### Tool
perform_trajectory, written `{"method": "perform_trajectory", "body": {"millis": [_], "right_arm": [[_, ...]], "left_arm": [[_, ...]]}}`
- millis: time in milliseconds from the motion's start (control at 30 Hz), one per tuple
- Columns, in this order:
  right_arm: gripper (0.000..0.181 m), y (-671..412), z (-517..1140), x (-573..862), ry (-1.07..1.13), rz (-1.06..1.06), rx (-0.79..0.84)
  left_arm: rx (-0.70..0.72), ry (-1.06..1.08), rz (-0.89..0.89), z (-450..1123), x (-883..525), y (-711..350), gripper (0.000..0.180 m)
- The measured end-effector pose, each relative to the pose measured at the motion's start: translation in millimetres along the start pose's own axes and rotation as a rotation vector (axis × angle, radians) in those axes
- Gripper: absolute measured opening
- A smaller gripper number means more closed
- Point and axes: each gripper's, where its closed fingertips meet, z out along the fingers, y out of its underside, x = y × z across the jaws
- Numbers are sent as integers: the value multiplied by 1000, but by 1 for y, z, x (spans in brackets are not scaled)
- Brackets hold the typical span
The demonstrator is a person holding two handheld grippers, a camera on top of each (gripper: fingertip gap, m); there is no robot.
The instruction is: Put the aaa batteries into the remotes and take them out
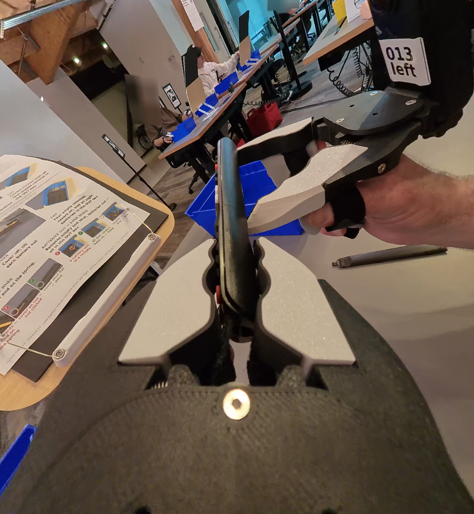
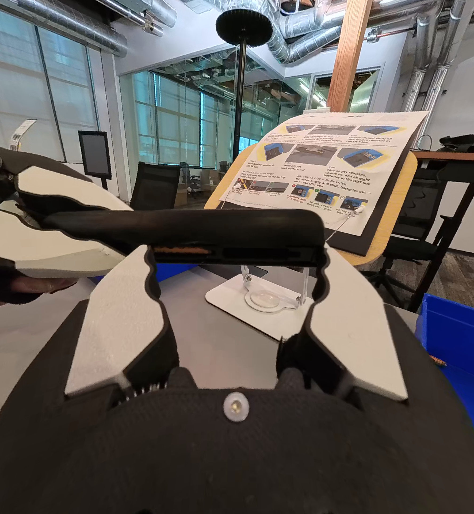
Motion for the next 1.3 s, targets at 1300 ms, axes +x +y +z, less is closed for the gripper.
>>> {"method": "perform_trajectory", "body": {"millis": [1300], "right_arm": [[74,-25,-6,12,-8,407,117]], "left_arm": [[344,182,-417,-13,-17,-21,24]]}}
